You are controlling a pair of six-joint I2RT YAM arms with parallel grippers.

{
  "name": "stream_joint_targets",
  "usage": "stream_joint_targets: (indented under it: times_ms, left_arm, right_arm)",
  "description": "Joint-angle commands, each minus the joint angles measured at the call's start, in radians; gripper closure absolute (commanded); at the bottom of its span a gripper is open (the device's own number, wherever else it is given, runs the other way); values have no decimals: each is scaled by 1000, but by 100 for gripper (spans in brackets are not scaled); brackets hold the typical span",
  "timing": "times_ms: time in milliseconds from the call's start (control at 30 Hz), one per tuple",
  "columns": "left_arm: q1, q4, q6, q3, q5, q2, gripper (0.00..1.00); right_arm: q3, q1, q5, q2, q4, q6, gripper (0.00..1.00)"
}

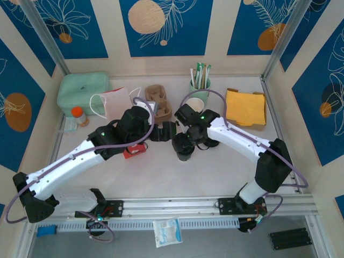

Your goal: Pack the takeout coffee

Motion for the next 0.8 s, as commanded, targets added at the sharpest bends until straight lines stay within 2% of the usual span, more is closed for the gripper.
stream_joint_targets:
  times_ms: [0,333,600,767]
  left_arm:
    - [12,-12,-7,-13,-8,-16,1]
    - [19,-4,-11,-21,0,-20,1]
    - [18,5,-15,-26,3,-20,1]
    - [19,5,-17,-29,3,-22,0]
  right_arm:
    - [4,8,27,37,-24,-17,19]
    - [-45,40,59,54,-13,3,18]
    - [-117,66,45,77,42,35,27]
    - [-98,73,93,97,45,35,31]
